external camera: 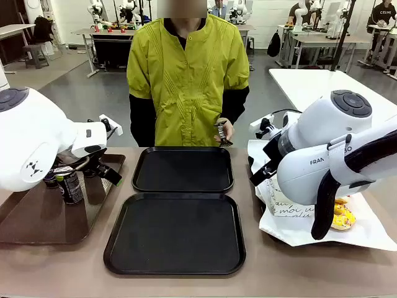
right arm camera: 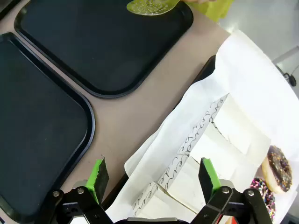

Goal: Set up donuts and drinks on trays.
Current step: Pick up one Pepsi coke and place it on the Flat Tray.

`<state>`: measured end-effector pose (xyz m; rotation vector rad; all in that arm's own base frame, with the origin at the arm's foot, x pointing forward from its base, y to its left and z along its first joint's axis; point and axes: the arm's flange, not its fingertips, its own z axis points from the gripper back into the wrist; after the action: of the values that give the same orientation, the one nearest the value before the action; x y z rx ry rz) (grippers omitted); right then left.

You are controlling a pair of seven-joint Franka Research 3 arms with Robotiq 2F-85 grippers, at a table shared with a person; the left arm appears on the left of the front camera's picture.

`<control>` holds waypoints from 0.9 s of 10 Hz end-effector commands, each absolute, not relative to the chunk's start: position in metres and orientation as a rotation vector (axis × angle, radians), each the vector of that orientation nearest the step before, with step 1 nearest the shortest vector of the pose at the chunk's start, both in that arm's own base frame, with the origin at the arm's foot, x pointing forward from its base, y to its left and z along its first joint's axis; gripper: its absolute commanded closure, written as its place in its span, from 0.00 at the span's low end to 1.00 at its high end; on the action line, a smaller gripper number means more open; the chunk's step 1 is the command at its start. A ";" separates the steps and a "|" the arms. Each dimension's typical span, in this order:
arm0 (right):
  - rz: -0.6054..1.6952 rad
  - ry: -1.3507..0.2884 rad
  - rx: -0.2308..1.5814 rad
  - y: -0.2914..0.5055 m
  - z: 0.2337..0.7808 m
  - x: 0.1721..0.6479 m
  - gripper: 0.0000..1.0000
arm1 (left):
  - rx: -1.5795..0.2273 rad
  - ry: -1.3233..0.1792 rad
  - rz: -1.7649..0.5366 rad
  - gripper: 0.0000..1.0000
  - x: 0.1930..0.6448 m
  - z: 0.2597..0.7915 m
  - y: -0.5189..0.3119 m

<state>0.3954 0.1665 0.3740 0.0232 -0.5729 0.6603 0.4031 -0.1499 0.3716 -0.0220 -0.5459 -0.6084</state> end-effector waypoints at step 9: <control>0.660 -0.573 0.023 0.167 0.374 0.395 0.00 | -0.022 -0.546 -0.609 0.00 0.403 0.372 -0.150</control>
<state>0.3955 0.1665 0.3740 0.0230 -0.5729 0.6603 0.4029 -0.1502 0.3716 -0.0221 -0.5459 -0.6092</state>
